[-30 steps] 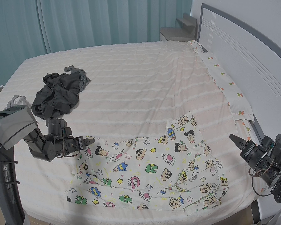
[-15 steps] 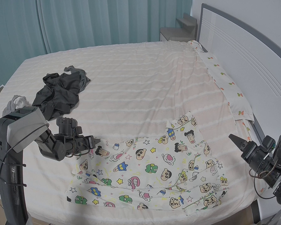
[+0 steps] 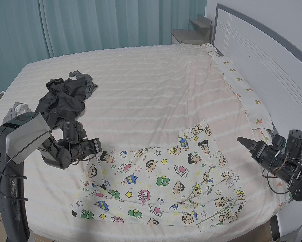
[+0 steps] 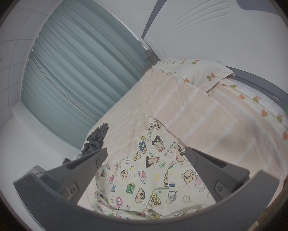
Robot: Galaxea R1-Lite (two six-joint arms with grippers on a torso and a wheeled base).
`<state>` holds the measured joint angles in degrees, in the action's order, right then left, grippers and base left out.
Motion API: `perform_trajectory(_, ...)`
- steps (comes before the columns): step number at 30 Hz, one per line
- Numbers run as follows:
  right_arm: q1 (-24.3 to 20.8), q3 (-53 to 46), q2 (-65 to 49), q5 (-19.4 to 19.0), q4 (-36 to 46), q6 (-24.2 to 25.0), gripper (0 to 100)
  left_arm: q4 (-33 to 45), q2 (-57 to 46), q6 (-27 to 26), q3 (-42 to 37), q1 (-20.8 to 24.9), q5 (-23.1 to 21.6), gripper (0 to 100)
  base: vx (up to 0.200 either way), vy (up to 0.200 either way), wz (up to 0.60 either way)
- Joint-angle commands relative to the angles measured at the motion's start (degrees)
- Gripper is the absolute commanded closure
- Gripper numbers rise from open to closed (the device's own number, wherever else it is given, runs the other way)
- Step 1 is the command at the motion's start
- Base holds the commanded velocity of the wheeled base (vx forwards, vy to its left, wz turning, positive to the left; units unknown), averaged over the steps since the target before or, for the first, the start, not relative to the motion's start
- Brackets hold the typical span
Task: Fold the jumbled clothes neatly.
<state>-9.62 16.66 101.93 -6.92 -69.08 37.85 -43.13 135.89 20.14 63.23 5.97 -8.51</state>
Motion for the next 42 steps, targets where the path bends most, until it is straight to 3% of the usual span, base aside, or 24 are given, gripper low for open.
perform_trajectory(1,1.71,10.14,8.9,-2.04,7.03,-4.89,0,-0.38,-0.45,1.04,2.07,-0.17,2.97,100,0.0,0.0,0.0)
perform_trajectory(7,2.24,20.86,19.36,-3.53,10.64,-13.59,0,-0.73,-0.27,1.13,2.6,-0.17,5.96,100,0.0,0.0,0.0)
perform_trajectory(11,2.24,25.08,24.29,-4.94,11.43,-16.85,0,-1.25,-0.36,1.13,2.33,-0.08,6.4,100,0.0,0.0,0.0)
perform_trajectory(16,2.24,27.81,26.22,-6.0,11.78,-17.29,0,-1.25,-0.36,1.13,2.16,-0.08,6.75,100,0.0,0.0,0.0)
perform_trajectory(17,2.06,33.08,28.59,-7.75,14.24,-17.37,0,-1.25,-0.36,2.01,2.16,0.09,9.65,100,0.0,0.0,0.0)
perform_trajectory(20,1.8,35.72,29.73,-8.28,15.91,-17.72,0,-1.25,-0.27,2.01,2.07,0.09,10.0,100,0.0,0.0,0.0)
perform_trajectory(24,1.71,40.73,33.07,-8.63,17.58,-21.15,0,-1.17,-0.36,2.19,1.37,0.0,10.27,100,0.0,0.0,0.0)
perform_trajectory(42,-0.31,47.67,37.47,-9.25,19.25,-25.55,0,-1.25,-0.54,2.1,0.49,1.67,11.32,100,0.0,0.0,0.0)
